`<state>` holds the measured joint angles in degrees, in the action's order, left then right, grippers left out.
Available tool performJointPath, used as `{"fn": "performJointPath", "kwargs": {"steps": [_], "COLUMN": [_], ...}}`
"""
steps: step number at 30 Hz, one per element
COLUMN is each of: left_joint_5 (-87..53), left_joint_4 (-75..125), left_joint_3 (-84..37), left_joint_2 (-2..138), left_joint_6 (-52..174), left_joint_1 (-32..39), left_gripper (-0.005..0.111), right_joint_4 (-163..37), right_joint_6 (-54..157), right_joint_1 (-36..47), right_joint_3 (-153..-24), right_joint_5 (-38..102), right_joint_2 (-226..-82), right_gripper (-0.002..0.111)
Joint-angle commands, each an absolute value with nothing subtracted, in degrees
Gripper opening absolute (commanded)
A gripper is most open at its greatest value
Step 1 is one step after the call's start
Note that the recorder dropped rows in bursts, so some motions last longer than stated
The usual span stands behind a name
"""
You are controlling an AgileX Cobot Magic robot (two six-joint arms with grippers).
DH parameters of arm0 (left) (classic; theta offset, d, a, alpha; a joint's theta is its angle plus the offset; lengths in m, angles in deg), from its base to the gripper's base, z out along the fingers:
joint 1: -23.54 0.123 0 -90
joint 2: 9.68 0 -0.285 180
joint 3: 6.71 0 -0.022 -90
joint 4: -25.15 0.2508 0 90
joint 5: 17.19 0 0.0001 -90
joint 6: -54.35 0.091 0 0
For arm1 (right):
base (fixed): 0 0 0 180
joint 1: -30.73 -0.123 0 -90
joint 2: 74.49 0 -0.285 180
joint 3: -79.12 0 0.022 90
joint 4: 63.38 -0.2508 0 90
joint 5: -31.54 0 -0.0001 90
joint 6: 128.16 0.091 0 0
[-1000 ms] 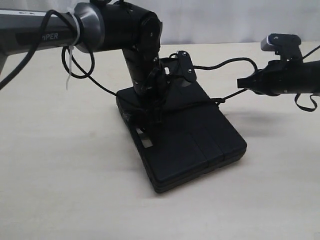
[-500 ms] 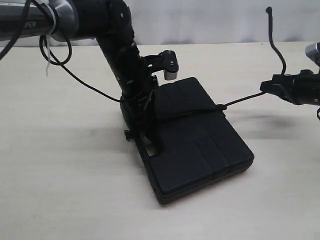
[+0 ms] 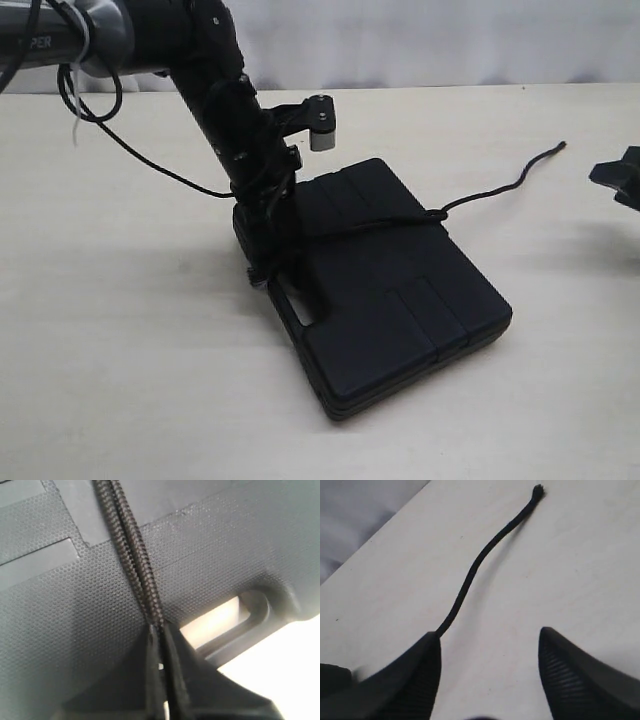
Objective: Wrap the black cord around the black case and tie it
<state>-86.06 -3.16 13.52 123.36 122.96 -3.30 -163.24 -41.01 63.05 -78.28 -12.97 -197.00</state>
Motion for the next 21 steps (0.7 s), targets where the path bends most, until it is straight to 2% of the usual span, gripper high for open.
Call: {"fn": "performJointPath", "kwargs": {"steps": [1,4,6,12,15,18,21], "left_joint_5": [-85.77,-82.28,-86.12,-87.15,-87.15,-79.55,-72.69], "left_joint_4": [-5.7,-9.81,-14.4,-15.84,-15.95,-15.83,-15.97], "left_joint_3": [13.46,13.46,13.46,13.46,13.46,13.46,13.46], "left_joint_2": [122.18,120.49,119.53,119.27,118.42,116.94,115.15], "left_joint_6": [122.89,123.13,126.85,126.88,121.54,113.73,107.05], "left_joint_1": [-2.34,-2.34,-2.34,-1.81,-0.53,1.61,3.52], "left_gripper": [0.0,0.0,0.0,0.0,0.0,0.0,0.0], "right_joint_4": [-160.06,-157.67,-155.63,-147.64,-144.66,-139.87,-129.68], "right_joint_6": [-42.02,-43.87,-44.5,-42.16,-38.55,-33.25,-23.21], "right_joint_1": [63.4,62.89,61.84,57.73,54.82,50.74,46.96], "right_joint_3": [-78.11,-78.11,-78.11,-77.52,-74.46,-70.5,-66.85], "right_joint_5": [-26.86,-31.52,-31.13,-28.68,-16.64,-3.99,0.69], "right_joint_2": [-194.66,-194.1,-194.1,-192.95,-189.11,-183.05,-178.41], "right_gripper": [0.044,0.025,0.005,0.004,0.004,0.004,0.004]}}
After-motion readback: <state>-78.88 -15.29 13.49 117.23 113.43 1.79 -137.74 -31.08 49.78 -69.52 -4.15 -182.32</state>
